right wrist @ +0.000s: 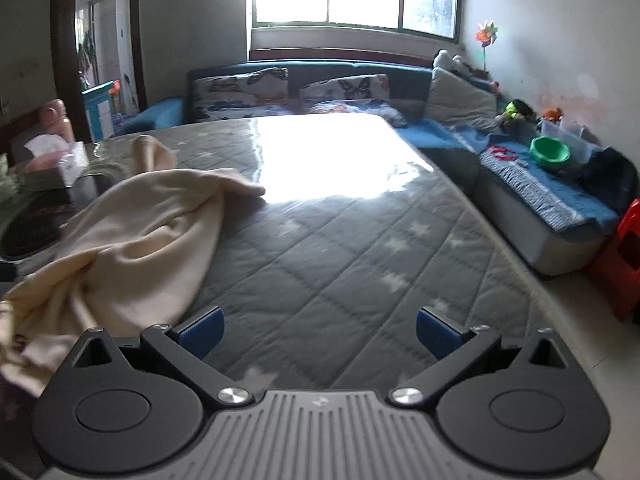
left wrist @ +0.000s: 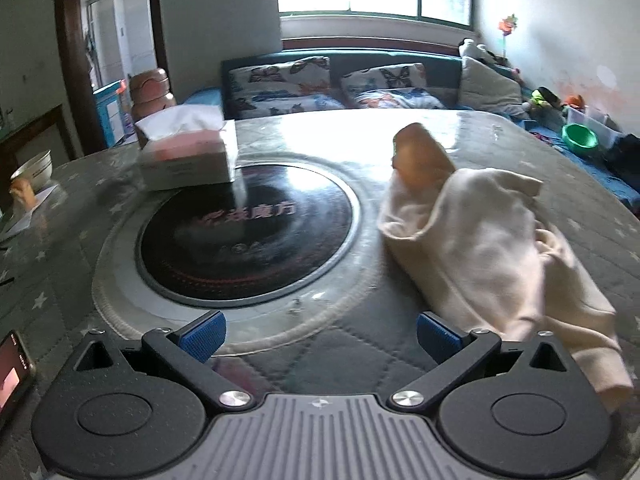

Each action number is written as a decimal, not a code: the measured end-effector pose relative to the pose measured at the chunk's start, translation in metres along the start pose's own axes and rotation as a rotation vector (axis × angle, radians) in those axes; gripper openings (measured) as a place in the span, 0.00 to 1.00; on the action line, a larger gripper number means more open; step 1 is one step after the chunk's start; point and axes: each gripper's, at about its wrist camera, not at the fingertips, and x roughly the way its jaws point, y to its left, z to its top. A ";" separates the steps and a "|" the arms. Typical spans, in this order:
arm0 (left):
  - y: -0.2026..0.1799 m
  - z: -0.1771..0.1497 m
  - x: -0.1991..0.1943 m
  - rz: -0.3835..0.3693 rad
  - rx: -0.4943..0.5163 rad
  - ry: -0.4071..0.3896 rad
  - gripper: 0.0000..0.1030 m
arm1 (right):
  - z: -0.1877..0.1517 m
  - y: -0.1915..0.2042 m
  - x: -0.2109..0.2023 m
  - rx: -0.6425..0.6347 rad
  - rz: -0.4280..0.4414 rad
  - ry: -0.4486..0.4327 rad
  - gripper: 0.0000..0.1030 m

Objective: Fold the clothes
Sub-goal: 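Move both grippers toward the crumpled cream sweatshirt on the table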

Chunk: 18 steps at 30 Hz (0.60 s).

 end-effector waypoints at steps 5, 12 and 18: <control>-0.014 0.000 -0.003 0.004 0.002 0.002 1.00 | -0.009 0.019 -0.010 -0.016 -0.033 -0.019 1.00; -0.025 -0.003 -0.014 -0.018 -0.014 -0.001 1.00 | -0.008 0.044 -0.023 0.006 0.037 0.002 1.00; -0.023 -0.005 -0.023 -0.050 -0.008 0.021 1.00 | -0.004 0.044 -0.029 0.000 0.094 0.000 1.00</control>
